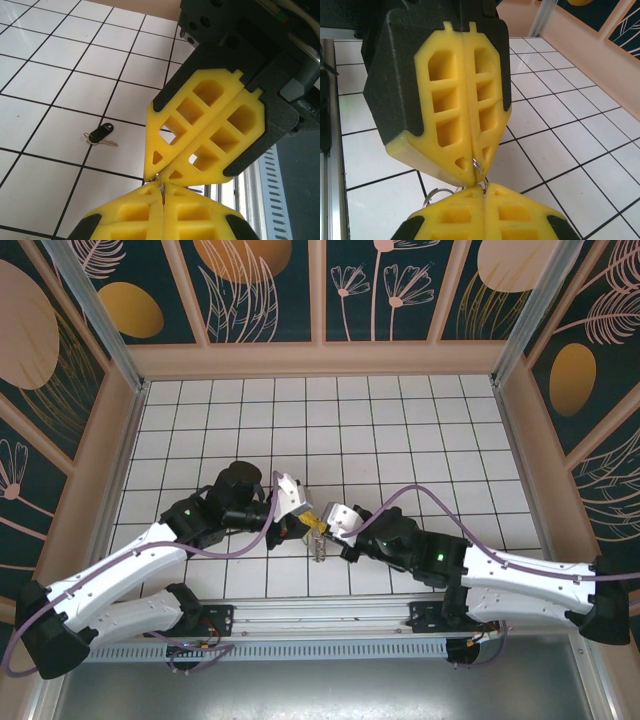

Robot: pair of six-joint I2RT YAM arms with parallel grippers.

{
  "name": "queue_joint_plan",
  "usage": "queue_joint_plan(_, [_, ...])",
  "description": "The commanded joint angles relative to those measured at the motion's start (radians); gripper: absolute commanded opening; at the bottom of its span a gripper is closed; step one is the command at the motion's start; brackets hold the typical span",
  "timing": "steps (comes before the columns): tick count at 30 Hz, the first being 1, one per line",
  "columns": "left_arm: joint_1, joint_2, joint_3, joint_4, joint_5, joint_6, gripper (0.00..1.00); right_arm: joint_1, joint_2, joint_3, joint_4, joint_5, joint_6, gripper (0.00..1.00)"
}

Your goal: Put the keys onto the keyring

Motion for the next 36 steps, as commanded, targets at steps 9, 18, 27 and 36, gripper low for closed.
queue_joint_plan(9, [-0.017,-0.120,-0.135,0.122,-0.061,-0.056,0.00,-0.020,-0.120,-0.012,0.065,0.110,0.183,0.49])
queue_joint_plan(18, [-0.017,-0.165,-0.131,0.167,-0.074,-0.135,0.00,-0.244,-0.195,-0.027,-0.270,0.118,0.631,0.68])
queue_joint_plan(27, [-0.018,-0.248,-0.230,0.338,-0.135,-0.314,0.00,-0.459,-0.149,-0.102,-0.323,-0.065,0.796,0.78])
queue_joint_plan(36, [-0.017,-0.267,-0.342,0.441,-0.231,-0.394,0.00,-0.553,0.015,-0.139,-0.294,-0.077,0.822,0.80])
